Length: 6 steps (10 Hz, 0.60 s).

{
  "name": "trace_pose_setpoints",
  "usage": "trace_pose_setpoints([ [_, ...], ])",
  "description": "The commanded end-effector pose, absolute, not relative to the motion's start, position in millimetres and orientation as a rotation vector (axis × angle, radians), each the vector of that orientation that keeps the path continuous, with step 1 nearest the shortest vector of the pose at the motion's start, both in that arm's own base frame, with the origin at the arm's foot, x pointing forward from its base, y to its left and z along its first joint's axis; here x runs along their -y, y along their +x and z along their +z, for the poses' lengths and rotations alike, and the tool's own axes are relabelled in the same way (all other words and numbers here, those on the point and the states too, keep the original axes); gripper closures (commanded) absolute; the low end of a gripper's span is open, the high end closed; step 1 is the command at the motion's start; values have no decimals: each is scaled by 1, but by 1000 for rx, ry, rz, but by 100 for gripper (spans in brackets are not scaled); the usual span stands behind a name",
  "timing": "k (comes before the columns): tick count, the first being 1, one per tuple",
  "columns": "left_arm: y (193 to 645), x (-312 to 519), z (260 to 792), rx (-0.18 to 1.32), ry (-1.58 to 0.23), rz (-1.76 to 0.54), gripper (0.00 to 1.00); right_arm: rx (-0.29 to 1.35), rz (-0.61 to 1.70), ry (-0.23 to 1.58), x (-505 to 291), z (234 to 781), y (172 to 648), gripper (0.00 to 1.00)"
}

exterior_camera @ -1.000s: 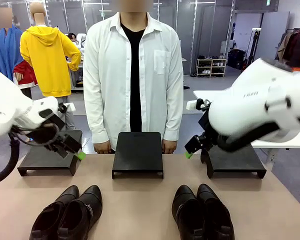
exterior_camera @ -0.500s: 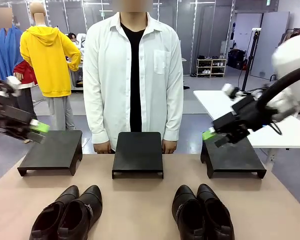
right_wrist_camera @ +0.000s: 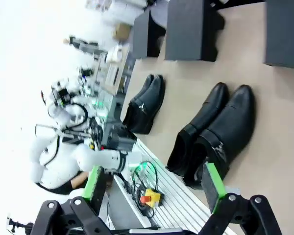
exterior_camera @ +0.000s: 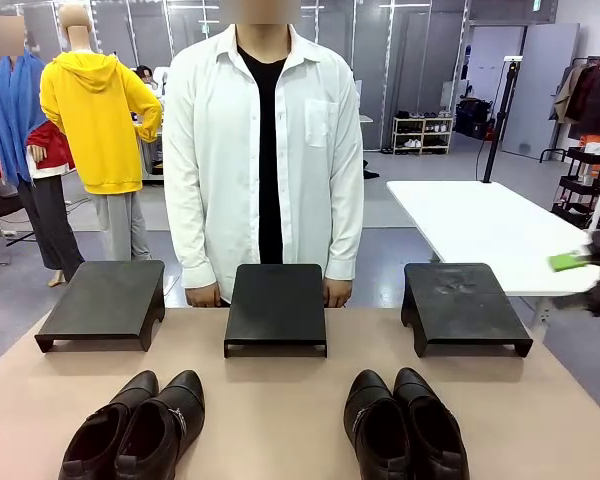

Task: Place the shoes on the stand as instructed by the person.
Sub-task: Pick up one pair of Shoes and place it on the Shoes Stand indicated by the person.

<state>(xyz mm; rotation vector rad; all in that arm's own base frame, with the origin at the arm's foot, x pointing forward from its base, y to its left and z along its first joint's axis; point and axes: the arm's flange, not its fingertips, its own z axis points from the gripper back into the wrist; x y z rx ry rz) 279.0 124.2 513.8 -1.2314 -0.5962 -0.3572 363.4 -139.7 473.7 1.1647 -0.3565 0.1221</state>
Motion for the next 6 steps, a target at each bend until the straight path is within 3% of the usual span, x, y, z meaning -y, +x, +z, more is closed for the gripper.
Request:
trace_pose_setpoints([
  [1, 251, -159, 501, 654, -1241, -313, 0, 476, 2, 1215, 188, 464, 345, 0],
  [3, 213, -193, 493, 745, -1233, -211, 0, 545, -80, 1209, 225, 460, 320, 0],
  [6, 191, -210, 502, 819, -1190, -115, 0, 529, -74, 1187, 226, 460, 321, 0],
])
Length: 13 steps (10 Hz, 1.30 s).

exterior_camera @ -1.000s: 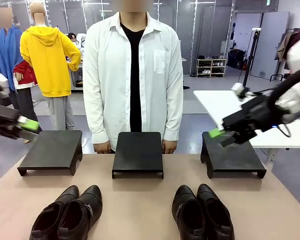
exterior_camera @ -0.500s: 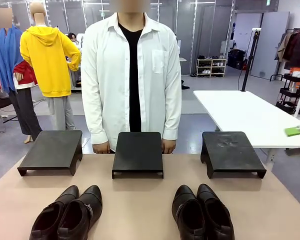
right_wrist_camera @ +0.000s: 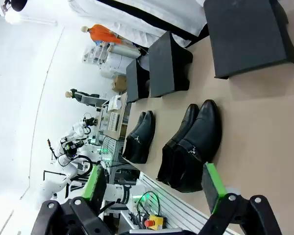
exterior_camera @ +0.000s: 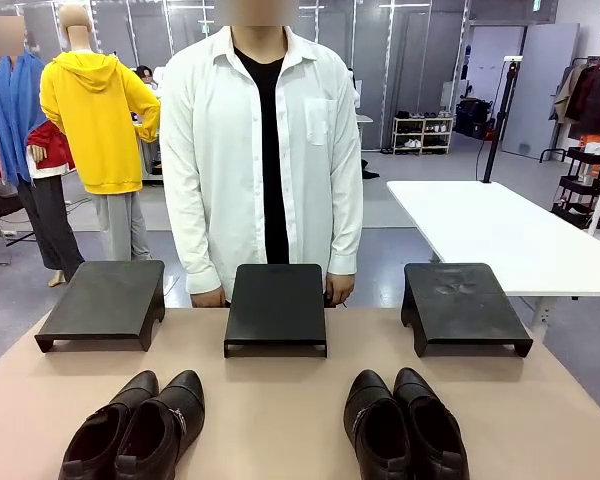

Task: Place the shoes on the stand as instructed by the person.
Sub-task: Pick up one pair of Shoes and place it on the Shoes Stand indicated by the person.

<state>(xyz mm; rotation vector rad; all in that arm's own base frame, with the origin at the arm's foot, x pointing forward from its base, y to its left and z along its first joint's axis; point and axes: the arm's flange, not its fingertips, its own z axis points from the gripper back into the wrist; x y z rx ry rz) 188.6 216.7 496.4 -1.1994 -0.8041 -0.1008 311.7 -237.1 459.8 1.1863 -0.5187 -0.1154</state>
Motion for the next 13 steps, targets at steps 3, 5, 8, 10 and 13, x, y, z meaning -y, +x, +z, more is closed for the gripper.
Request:
trace_pose_setpoints([
  [3, 186, -219, 510, 857, -1147, -11, 0, 500, -93, 1156, 224, 462, 323, 0],
  [5, 185, -220, 500, 821, -1175, -79, 0, 499, -87, 1176, 225, 462, 321, 0],
  [8, 185, -220, 500, 821, -1175, -79, 0, 499, -87, 1176, 225, 462, 321, 0],
  [10, 185, -220, 500, 821, -1175, -79, 0, 499, -87, 1176, 225, 462, 321, 0],
  [13, 185, -220, 500, 821, -1175, -79, 0, 499, -87, 1176, 225, 462, 321, 0],
])
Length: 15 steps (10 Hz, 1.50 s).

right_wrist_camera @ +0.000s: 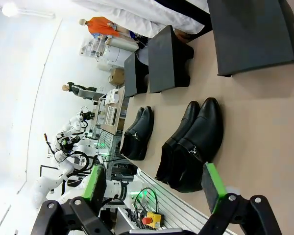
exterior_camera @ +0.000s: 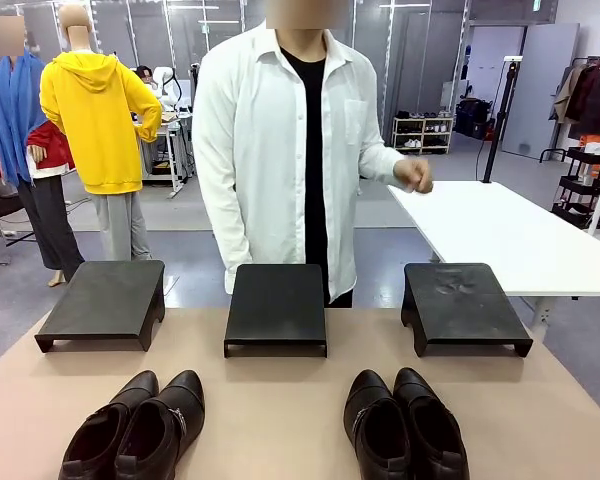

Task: Place the shoes on the stand as instructed by the person.
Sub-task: Pick up one pair of Shoes and place it on the Shoes Stand indicated by the person.

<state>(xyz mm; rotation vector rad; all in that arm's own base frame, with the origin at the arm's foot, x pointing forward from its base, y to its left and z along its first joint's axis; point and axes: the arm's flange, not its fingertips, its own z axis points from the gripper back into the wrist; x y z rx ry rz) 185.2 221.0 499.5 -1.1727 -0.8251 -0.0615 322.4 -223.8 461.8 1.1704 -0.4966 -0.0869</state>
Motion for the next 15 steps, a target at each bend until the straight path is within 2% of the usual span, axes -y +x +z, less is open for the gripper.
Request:
trace_pose_setpoints([
  [1, 185, -220, 500, 821, -1175, -79, 0, 499, -87, 1176, 225, 462, 321, 0],
  [13, 185, -220, 500, 821, -1175, -79, 0, 497, -87, 1170, 224, 462, 322, 0],
  [15, 185, -220, 500, 821, -1175, -79, 0, 400, -30, 1096, 200, 487, 327, 0],
])
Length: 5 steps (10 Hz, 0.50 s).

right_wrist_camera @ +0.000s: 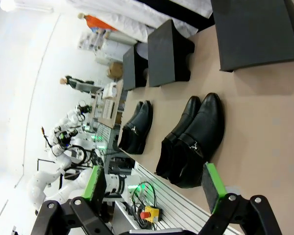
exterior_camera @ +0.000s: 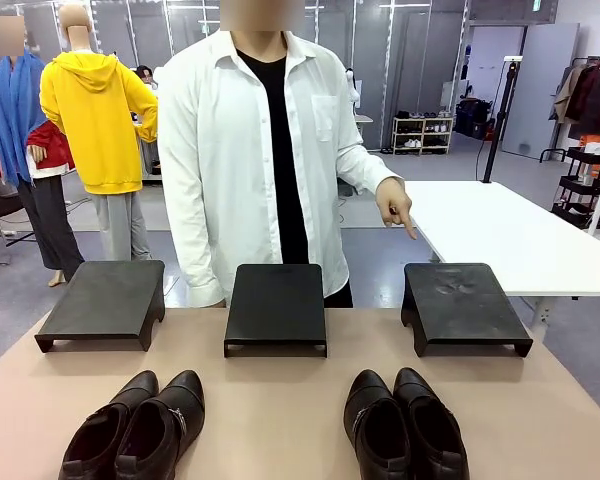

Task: Place the shoes on the stand as instructed by the person.
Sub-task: Pick up one pair of Shoes and place it on the Shoes Stand indicated by the person.

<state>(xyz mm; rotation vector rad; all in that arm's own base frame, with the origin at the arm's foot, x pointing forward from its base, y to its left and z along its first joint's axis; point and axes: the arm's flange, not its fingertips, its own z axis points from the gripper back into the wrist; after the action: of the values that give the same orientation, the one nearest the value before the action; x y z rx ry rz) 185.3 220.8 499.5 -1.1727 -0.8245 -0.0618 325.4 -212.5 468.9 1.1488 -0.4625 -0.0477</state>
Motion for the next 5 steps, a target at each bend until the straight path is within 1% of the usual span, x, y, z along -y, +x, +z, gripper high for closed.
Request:
trace_pose_setpoints([
  [1, 185, -220, 500, 821, -1175, -79, 0, 302, -16, 1006, 177, 501, 332, 0],
  [3, 185, -220, 500, 821, -1175, -79, 0, 158, 43, 881, 121, 520, 342, 0],
  [5, 185, -220, 500, 821, -1175, -79, 0, 42, 36, 745, 57, 523, 359, 0],
])
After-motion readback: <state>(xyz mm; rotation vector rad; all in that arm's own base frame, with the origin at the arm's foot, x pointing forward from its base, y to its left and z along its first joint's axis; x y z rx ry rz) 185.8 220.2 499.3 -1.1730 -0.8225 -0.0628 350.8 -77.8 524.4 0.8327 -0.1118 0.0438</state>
